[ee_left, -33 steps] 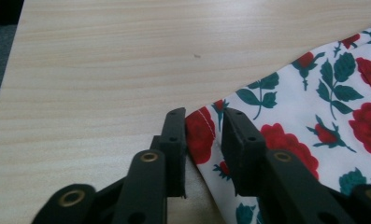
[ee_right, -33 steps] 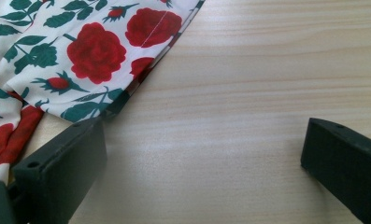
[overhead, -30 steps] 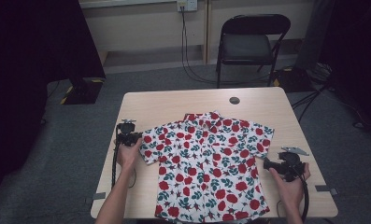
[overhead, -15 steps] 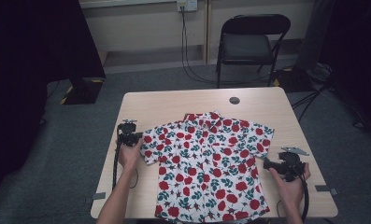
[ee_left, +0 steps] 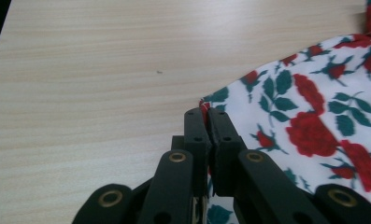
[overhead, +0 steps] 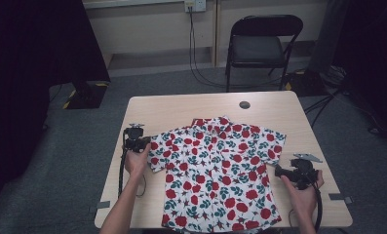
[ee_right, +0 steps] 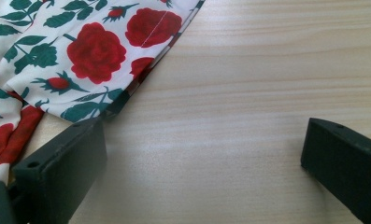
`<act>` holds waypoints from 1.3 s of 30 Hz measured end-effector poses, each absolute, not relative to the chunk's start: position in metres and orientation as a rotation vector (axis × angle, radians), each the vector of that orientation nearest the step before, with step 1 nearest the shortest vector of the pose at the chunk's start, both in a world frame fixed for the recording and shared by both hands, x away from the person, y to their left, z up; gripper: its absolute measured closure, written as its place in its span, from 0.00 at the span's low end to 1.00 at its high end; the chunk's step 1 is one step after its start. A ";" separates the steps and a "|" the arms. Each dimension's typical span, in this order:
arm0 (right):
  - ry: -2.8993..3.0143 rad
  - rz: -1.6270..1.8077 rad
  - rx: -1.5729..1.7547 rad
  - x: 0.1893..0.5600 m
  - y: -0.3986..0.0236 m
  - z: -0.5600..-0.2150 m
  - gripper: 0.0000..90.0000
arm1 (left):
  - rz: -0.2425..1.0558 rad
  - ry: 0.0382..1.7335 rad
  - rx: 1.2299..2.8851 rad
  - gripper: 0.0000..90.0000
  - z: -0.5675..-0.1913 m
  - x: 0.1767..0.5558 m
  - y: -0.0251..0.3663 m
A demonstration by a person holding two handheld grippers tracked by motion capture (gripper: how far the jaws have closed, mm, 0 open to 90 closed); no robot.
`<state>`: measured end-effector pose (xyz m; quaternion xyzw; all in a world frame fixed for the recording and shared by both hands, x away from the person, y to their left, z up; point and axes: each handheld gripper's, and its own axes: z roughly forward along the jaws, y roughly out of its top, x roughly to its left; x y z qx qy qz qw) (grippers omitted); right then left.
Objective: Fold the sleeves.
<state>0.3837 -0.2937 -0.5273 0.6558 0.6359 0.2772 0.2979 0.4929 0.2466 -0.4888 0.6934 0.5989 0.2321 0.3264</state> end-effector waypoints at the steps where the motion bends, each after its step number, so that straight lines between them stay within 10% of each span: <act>1: 1.690 0.737 1.743 0.384 -0.294 -0.527 0.00 | 0.598 1.563 1.814 0.98 -0.488 0.492 0.246; 39: 1.690 0.737 1.743 0.384 -0.294 -0.527 0.00 | 0.602 1.360 1.878 0.98 -0.453 0.463 0.197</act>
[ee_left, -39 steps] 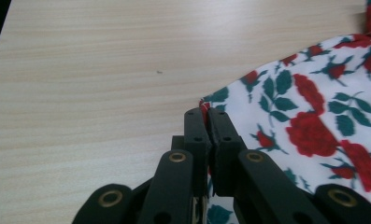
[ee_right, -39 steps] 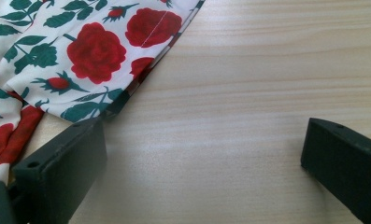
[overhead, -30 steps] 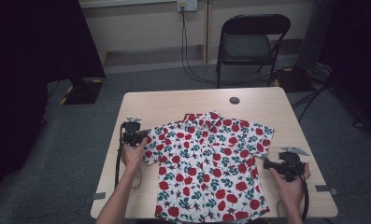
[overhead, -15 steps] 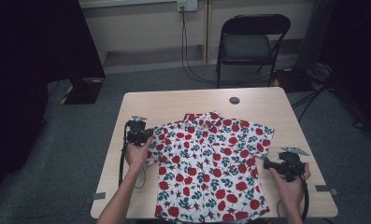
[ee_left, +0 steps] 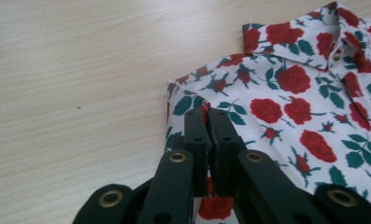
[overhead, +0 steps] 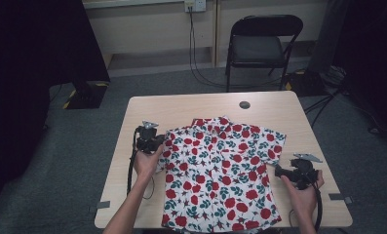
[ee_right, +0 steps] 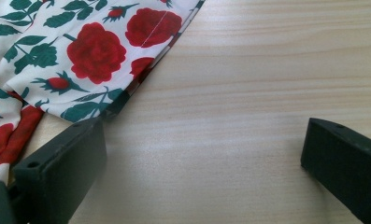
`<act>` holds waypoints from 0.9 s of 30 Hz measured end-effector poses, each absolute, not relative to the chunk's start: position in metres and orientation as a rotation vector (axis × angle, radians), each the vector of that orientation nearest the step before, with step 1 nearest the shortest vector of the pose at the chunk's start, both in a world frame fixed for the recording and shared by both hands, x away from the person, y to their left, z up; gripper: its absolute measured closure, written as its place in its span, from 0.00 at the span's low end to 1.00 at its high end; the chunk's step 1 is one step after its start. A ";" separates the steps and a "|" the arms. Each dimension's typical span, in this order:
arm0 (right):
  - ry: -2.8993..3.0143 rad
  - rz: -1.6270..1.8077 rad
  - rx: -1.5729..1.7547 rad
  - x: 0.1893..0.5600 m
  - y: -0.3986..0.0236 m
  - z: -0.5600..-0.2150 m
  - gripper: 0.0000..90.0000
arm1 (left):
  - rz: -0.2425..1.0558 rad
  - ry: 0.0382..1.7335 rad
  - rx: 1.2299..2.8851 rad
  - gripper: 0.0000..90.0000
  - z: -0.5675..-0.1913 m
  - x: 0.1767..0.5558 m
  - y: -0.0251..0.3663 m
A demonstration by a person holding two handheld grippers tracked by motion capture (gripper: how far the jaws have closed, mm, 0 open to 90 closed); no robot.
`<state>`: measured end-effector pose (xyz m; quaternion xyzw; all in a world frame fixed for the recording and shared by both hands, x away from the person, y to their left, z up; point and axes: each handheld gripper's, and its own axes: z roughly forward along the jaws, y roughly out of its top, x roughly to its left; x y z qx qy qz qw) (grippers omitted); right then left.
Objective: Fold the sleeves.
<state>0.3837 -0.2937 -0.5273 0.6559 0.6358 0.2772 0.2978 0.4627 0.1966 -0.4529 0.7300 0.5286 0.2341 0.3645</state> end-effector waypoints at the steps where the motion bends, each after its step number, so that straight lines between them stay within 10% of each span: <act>1: 1.690 0.737 1.743 0.384 -0.294 -0.527 0.00 | 0.603 1.355 1.880 0.98 -0.451 0.462 0.196; 27: 1.690 0.737 1.743 0.384 -0.294 -0.527 0.00 | 0.548 1.297 1.936 0.98 -0.450 0.472 0.149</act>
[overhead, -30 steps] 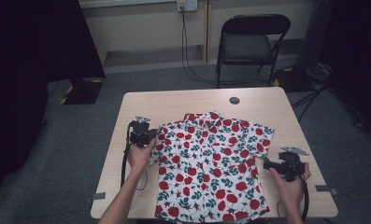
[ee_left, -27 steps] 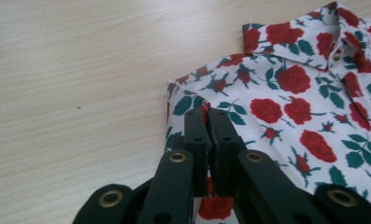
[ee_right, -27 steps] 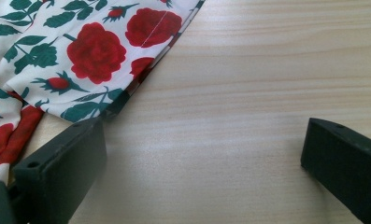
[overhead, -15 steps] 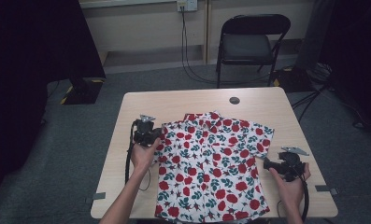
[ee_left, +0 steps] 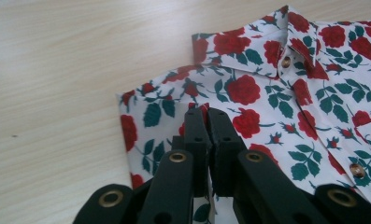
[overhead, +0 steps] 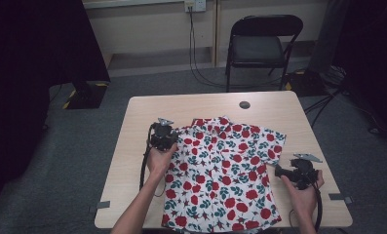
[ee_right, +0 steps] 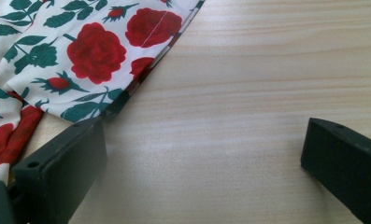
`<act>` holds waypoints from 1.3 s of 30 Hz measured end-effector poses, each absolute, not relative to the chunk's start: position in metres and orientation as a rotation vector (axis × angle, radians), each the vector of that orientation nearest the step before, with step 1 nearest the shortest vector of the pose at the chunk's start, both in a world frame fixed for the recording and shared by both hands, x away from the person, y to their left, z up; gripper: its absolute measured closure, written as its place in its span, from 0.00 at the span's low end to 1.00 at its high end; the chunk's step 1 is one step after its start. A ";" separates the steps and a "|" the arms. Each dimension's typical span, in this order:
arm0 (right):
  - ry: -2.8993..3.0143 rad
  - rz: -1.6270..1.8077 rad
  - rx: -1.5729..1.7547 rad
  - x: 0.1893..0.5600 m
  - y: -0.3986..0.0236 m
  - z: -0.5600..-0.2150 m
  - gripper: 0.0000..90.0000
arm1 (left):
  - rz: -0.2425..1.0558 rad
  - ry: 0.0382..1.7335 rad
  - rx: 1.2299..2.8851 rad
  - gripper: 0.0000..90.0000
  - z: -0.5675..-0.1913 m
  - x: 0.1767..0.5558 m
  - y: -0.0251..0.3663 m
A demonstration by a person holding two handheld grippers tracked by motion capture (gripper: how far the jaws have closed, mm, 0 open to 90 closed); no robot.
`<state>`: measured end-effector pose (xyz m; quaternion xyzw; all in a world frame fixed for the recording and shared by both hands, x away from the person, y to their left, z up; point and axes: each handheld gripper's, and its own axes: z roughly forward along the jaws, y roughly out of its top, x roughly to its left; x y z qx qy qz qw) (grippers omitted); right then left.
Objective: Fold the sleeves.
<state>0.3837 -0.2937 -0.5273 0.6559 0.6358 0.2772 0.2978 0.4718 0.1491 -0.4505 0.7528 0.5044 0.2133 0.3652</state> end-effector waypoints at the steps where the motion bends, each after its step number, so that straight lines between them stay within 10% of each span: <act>1: 1.690 0.737 1.743 0.384 -0.294 -0.527 0.00 | 0.546 1.296 1.943 0.98 -0.452 0.473 0.147; 39: 1.690 0.737 1.743 0.384 -0.294 -0.527 0.00 | 0.476 1.376 2.037 0.96 -0.503 0.507 0.107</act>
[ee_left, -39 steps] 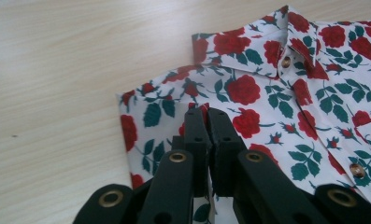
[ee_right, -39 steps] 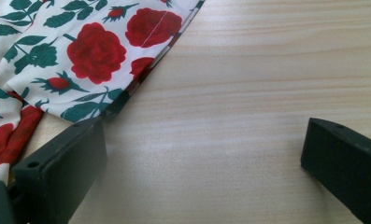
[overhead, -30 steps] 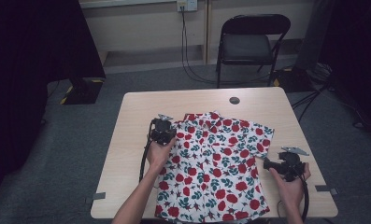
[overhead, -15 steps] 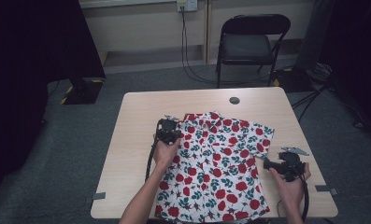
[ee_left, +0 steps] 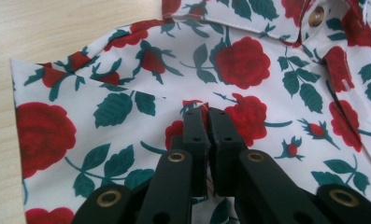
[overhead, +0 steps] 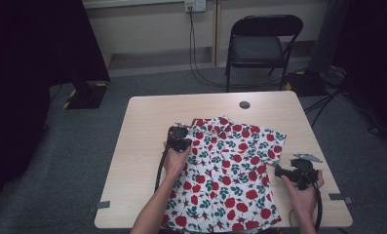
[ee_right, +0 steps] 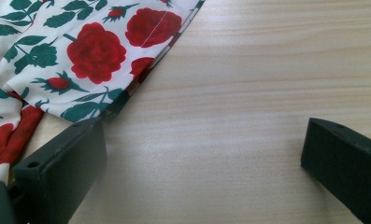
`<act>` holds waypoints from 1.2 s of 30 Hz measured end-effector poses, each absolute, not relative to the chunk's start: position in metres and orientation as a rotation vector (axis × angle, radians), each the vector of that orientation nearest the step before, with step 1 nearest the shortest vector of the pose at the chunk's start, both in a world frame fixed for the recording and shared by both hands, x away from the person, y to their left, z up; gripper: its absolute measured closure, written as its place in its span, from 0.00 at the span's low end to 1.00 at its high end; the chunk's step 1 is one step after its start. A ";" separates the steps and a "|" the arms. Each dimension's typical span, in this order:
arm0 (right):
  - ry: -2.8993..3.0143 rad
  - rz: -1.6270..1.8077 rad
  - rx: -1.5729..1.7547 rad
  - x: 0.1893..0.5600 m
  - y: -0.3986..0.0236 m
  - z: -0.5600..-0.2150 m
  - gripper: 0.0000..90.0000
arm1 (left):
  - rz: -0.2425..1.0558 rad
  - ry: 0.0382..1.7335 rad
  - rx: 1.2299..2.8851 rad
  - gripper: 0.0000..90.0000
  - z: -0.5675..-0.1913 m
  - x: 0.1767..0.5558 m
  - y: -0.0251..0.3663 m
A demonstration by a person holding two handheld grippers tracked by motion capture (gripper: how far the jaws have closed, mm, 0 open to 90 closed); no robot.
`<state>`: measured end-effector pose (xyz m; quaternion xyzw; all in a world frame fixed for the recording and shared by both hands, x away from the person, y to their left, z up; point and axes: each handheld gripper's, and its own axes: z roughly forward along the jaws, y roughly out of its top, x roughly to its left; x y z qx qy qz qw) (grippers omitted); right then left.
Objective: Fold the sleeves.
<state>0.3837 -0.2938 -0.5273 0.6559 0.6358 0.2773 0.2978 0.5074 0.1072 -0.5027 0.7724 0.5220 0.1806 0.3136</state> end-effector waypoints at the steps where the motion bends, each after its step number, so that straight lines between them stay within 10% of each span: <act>1: 1.690 0.737 1.743 0.384 -0.294 -0.527 0.00 | 0.464 1.378 2.033 0.95 -0.502 0.508 0.107; 9: 1.690 0.737 1.743 0.384 -0.294 -0.527 0.00 | 0.422 1.378 2.032 0.64 -0.497 0.504 0.109; 16: 1.690 0.737 1.743 0.384 -0.294 -0.527 0.00 | 0.430 1.306 1.979 0.58 -0.469 0.482 0.122; 36: 1.690 0.737 1.743 0.384 -0.294 -0.527 0.00 | 0.386 1.266 2.002 0.95 -0.498 0.406 0.182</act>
